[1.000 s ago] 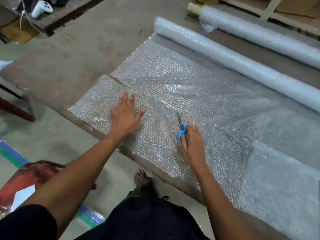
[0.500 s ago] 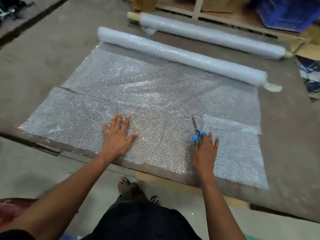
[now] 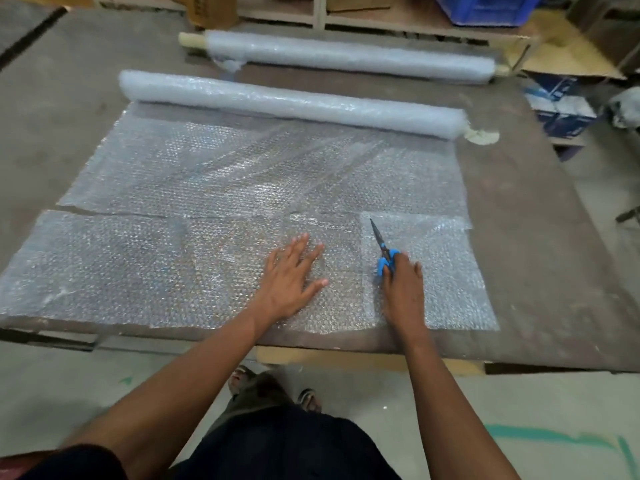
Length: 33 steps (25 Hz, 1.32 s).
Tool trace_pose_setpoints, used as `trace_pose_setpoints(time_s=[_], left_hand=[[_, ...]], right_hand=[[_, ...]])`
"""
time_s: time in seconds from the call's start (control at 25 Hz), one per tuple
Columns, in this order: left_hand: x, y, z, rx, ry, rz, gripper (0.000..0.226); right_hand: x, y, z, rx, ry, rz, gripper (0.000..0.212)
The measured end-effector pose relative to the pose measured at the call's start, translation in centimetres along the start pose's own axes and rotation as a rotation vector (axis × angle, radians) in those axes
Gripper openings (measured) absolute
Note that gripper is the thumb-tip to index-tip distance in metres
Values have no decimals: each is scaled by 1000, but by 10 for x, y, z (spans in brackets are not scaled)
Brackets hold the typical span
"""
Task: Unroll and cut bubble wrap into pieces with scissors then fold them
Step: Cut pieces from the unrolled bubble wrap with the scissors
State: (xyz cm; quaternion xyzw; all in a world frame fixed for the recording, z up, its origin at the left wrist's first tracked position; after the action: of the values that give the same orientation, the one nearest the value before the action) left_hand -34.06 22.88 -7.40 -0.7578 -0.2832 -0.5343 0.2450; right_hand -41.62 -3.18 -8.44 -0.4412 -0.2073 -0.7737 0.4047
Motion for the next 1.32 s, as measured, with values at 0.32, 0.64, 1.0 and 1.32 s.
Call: trace_pose_setpoints(time_s=[0.32, 0.64, 1.0, 1.32], left_hand=[[-14, 5, 7, 64, 58, 59, 88], [-9, 2, -32, -78, 16, -23, 83], [-12, -16, -75, -277, -90, -135, 52], [-28, -33, -91, -317, -309, -115, 26]], right_hand=[[21, -12, -13, 15, 35, 10, 35], [39, -39, 8, -14, 294, 40, 25], [39, -79, 16, -159, 357, 31, 27], [33, -161, -8, -410, 696, 301, 38]])
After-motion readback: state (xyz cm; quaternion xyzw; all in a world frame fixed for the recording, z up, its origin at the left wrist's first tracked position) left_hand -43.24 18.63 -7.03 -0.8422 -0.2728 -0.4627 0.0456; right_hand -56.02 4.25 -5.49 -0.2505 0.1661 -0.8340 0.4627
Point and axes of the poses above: each hand's wrist, its own y-axis towards the middle knuckle, its own x-axis out of the back of the hand, z = x × y, the point moved 8 cm from there along y, towards the middle knuckle, and after that the axes turned 12 degrees about -x, right-handed, at the moved point
